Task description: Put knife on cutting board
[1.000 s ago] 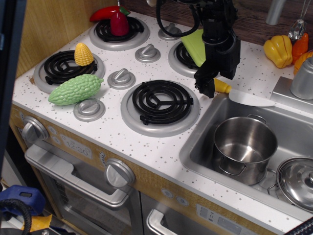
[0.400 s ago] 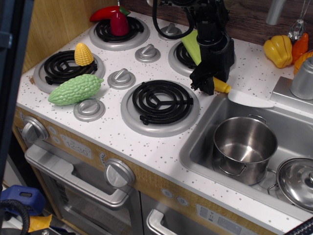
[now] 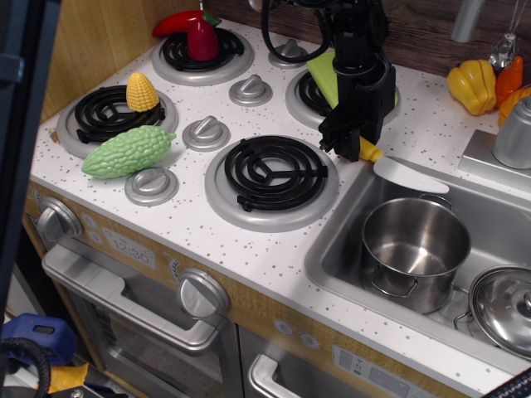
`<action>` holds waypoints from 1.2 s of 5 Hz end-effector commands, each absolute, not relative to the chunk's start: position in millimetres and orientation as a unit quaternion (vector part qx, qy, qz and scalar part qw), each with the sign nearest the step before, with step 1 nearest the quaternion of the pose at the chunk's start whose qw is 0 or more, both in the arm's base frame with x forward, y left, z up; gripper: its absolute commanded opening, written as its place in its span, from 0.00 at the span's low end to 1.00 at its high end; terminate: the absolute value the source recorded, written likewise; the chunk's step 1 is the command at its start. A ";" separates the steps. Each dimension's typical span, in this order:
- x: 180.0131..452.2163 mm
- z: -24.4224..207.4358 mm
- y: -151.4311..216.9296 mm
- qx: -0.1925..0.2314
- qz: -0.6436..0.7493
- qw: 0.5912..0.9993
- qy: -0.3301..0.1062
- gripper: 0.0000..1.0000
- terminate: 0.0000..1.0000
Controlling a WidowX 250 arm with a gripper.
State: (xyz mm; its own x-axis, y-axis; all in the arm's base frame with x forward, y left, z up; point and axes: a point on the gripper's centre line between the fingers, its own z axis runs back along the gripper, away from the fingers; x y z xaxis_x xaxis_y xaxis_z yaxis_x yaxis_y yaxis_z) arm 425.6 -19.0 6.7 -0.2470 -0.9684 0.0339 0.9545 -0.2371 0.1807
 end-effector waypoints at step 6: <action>450.3 74.4 -10.0 0.353 -0.632 0.673 -0.151 0.00 0.00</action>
State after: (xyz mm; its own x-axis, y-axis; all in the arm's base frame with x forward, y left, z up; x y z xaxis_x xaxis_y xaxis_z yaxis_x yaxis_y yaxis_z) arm 452.6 -6.2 59.9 0.1516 -0.9597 -0.2368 0.7406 -0.0484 0.6702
